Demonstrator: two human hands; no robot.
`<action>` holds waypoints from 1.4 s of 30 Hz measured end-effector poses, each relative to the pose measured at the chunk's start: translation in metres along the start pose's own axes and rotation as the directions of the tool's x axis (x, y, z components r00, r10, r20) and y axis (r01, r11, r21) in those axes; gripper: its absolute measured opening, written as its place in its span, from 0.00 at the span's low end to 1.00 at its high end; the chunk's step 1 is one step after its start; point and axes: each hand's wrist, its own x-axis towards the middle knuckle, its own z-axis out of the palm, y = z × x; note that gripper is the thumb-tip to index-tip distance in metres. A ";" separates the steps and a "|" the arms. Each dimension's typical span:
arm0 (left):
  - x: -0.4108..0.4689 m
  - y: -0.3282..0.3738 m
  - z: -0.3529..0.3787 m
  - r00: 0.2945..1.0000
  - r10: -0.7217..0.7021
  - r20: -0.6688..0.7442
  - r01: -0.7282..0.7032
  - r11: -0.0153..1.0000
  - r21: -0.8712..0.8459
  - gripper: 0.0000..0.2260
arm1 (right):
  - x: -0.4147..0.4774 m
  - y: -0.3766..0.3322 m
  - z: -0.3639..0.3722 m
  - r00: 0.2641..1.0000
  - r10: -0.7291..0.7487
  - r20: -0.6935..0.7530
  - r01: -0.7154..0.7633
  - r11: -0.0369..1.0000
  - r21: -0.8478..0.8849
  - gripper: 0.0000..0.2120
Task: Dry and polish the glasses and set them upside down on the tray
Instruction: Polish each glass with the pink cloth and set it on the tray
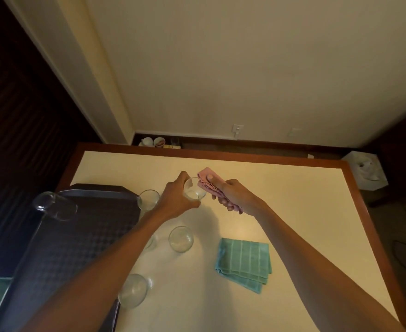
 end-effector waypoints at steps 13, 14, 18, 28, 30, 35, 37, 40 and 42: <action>-0.056 0.059 -0.173 0.933 0.356 0.046 -0.355 0.899 0.257 0.34 | -0.061 -0.139 0.028 0.959 -0.271 0.084 0.279 0.845 -0.456 0.21; -0.061 0.065 -0.185 0.920 0.388 0.057 -0.387 0.877 0.285 0.34 | -0.064 -0.151 0.034 0.959 -0.269 0.089 0.279 0.844 -0.459 0.21; -0.075 0.081 -0.231 0.863 0.502 0.051 -0.485 0.798 0.357 0.34 | -0.085 -0.198 0.053 0.938 -0.341 0.059 0.330 0.831 -0.448 0.24; -0.119 0.065 -0.348 0.964 0.206 0.168 -0.091 0.849 -0.521 0.32 | -0.119 -0.279 0.096 0.759 -0.616 -0.211 0.452 0.732 -0.510 0.21; -0.123 0.071 -0.349 0.991 0.073 0.117 0.027 0.728 -0.686 0.28 | -0.121 -0.296 0.110 0.703 -0.663 -0.258 0.388 0.661 -0.642 0.20; -0.136 0.088 -0.353 0.996 -0.083 -0.031 0.031 0.655 -0.755 0.16 | -0.142 -0.327 0.143 0.637 -0.668 -0.385 0.119 0.578 -0.807 0.11; -0.142 0.086 -0.363 0.999 -0.048 -0.026 0.011 0.648 -0.762 0.13 | -0.148 -0.329 0.150 0.602 -0.679 -0.420 0.115 0.595 -0.796 0.10; -0.155 0.080 -0.382 0.997 0.039 0.068 0.030 0.616 -0.787 0.09 | -0.156 -0.337 0.163 0.567 -0.714 -0.411 0.040 0.523 -0.852 0.16; -0.162 0.076 -0.390 0.988 0.026 0.150 0.106 0.592 -0.799 0.13 | -0.166 -0.344 0.174 0.517 -0.791 -0.329 0.006 0.387 -0.922 0.08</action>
